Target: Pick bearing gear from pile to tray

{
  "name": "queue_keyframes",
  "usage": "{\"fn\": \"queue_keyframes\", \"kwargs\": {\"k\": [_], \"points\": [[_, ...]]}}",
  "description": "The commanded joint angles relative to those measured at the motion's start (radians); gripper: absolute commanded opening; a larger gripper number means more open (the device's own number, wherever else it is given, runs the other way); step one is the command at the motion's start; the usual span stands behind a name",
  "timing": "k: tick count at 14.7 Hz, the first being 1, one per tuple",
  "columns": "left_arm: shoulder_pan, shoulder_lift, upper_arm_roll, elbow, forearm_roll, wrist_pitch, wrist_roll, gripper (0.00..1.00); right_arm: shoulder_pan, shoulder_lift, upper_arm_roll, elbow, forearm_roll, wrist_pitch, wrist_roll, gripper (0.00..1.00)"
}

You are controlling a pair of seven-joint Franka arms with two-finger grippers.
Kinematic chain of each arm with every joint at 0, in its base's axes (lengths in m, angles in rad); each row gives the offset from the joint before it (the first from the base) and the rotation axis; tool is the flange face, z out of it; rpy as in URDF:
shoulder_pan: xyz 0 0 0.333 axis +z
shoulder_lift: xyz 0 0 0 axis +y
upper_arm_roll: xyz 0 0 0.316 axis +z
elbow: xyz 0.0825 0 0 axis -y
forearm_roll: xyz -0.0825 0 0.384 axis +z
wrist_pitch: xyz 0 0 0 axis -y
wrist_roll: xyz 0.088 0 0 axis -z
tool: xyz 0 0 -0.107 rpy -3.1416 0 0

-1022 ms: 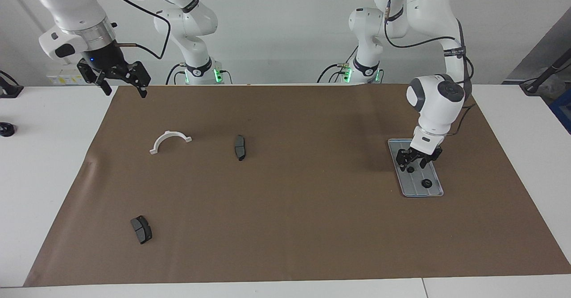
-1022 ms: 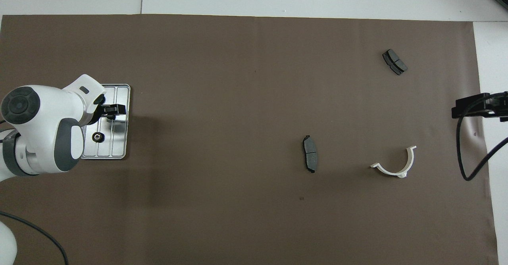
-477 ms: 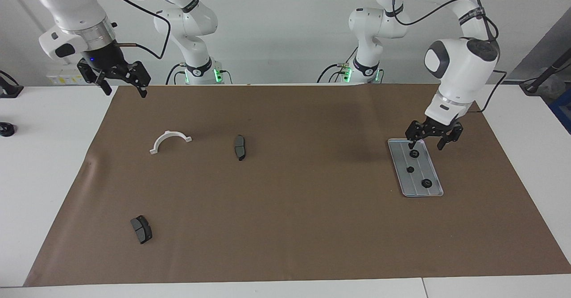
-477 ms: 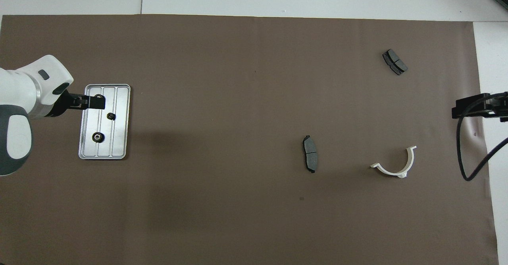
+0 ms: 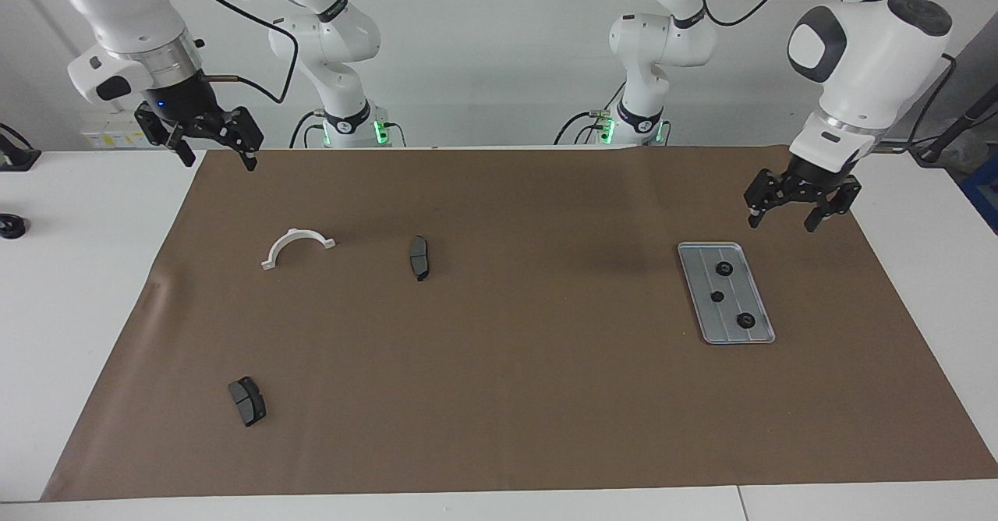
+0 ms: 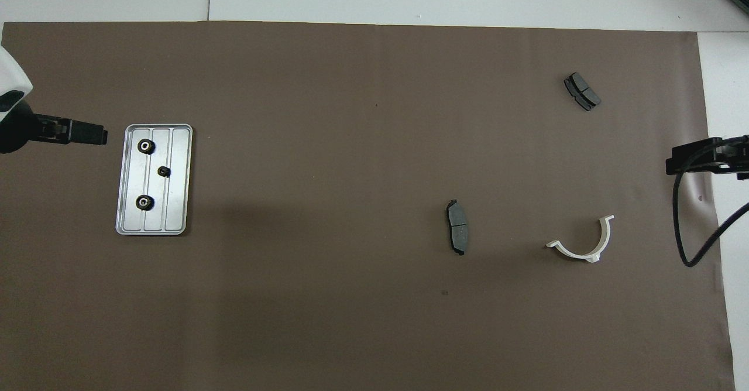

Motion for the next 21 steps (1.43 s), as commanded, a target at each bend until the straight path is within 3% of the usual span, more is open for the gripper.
{"fn": "queue_keyframes", "kwargs": {"k": [1, 8, 12, 17, 21], "points": [[0.029, 0.022, -0.005, 0.061, -0.005, -0.076, 0.044, 1.0, -0.005, -0.004, 0.003, 0.002, 0.011, -0.013, -0.021, 1.0], [0.067, -0.027, -0.025, 0.041, -0.005, -0.154, 0.038, 1.0, -0.005, -0.004, 0.003, 0.002, 0.011, -0.011, -0.021, 1.0], [0.199, -0.042, -0.201, 0.053, -0.005, -0.224, 0.033, 1.0, -0.005, -0.002, 0.003, 0.002, 0.011, -0.011, -0.021, 1.0], [0.242, 0.005, -0.255, 0.189, -0.002, -0.32, 0.03, 1.0, -0.005, -0.004, 0.003, 0.002, 0.011, -0.011, -0.021, 1.0], [0.224, 0.008, -0.267, 0.208, -0.004, -0.365, 0.03, 1.0, -0.005, -0.002, 0.003, 0.002, 0.011, -0.011, -0.021, 1.0]]}}
